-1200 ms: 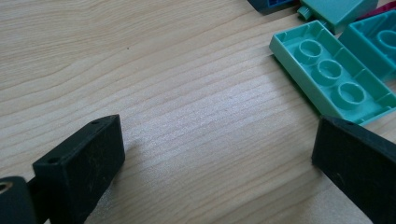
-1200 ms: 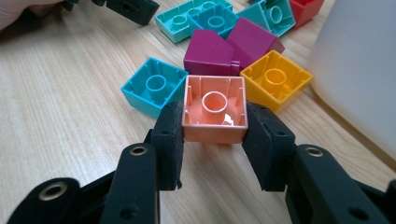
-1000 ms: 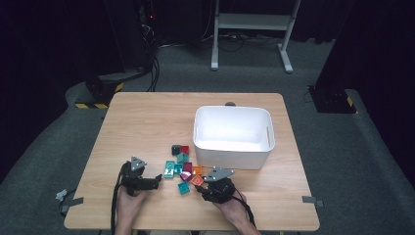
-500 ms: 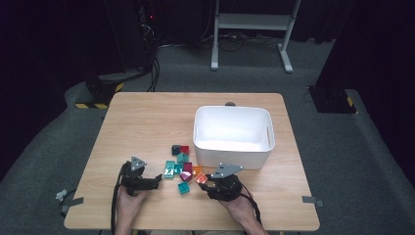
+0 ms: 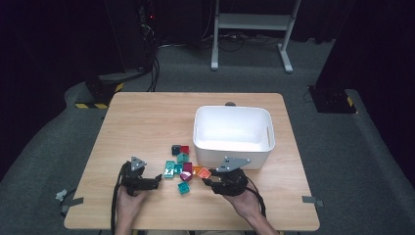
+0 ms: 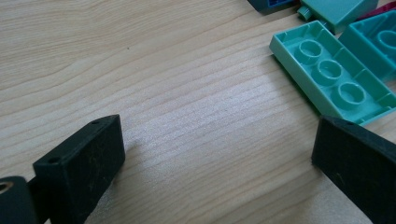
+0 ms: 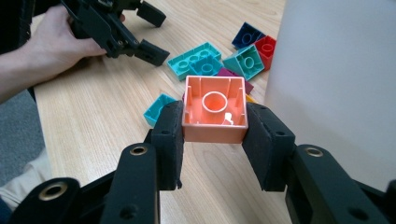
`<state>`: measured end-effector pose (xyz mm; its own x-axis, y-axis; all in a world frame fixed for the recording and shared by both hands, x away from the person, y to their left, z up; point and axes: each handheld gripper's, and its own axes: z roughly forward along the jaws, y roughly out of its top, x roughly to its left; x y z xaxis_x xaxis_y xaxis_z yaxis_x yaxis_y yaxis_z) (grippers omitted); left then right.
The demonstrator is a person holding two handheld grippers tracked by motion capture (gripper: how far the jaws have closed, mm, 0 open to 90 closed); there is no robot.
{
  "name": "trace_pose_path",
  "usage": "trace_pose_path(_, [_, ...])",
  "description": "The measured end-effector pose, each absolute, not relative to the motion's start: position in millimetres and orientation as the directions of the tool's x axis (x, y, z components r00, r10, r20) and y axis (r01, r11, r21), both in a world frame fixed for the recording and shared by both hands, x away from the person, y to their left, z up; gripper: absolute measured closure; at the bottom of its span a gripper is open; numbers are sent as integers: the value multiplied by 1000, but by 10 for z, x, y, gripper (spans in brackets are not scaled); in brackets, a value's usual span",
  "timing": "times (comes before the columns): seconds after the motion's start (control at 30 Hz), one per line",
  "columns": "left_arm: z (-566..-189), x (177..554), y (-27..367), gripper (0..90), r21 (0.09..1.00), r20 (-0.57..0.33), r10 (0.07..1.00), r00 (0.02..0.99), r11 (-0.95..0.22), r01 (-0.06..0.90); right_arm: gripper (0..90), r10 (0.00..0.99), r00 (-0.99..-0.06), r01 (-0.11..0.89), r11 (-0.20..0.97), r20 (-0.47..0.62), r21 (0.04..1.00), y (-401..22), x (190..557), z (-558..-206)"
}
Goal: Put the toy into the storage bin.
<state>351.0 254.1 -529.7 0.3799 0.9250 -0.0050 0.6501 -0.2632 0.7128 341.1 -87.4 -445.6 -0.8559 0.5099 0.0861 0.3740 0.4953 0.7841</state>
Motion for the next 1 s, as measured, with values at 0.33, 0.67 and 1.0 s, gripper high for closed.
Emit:
trace_pose_path(0.33, [-5297,3510,2541,28,713,-5,925,380,-263,650,592,504,-860,359,481,84,800,-928,3456,-4260])
trace_pose_path(0.67, [-5298,3510,2542,29,714,-5,925,379,-263,649,591,510,-854,355,439,96,825,-1088,3549,-3970])
trace_pose_path(1.0, [-5297,3509,2542,31,714,-5,925,379,-262,649,591,576,-813,360,379,87,852,-1235,3737,-3764])
